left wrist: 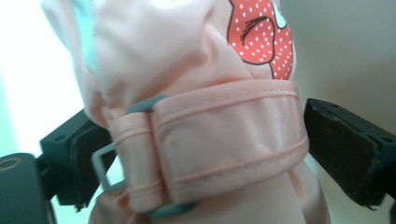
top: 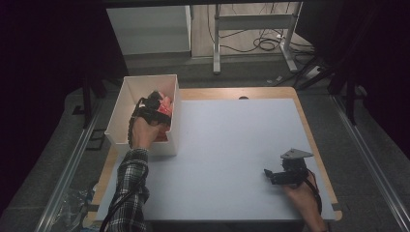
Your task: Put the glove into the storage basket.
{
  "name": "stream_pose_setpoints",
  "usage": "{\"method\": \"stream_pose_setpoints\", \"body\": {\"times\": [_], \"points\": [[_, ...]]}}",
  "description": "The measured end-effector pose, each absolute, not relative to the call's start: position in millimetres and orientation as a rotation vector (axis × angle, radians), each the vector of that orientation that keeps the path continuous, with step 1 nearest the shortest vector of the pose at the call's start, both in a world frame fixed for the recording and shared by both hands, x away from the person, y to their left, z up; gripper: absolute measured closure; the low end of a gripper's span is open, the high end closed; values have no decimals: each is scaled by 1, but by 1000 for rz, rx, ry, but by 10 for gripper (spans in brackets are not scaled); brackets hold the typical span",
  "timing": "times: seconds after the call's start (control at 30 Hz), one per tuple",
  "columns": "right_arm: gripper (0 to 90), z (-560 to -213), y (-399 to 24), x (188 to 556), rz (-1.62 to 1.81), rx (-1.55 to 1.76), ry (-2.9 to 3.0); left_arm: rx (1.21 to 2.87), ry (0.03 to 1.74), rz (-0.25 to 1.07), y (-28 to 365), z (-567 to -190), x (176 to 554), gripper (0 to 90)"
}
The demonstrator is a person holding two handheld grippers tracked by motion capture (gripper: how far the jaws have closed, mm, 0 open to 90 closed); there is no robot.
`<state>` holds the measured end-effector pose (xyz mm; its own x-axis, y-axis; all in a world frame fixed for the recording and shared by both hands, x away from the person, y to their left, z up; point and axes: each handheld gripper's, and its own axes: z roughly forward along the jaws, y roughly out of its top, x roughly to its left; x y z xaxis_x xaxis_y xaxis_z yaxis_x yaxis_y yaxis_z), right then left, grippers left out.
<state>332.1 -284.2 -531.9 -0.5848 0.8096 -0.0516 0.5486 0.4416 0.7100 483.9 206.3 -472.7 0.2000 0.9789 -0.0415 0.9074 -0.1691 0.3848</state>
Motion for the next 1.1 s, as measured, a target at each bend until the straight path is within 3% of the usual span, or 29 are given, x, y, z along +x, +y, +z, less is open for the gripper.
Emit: {"method": "stream_pose_setpoints", "body": {"times": [1.1], "points": [[65, -532, -284, 332, 930, 1151, 2312, 2056, 1573, 474, 215, -434, 445, 29]]}}
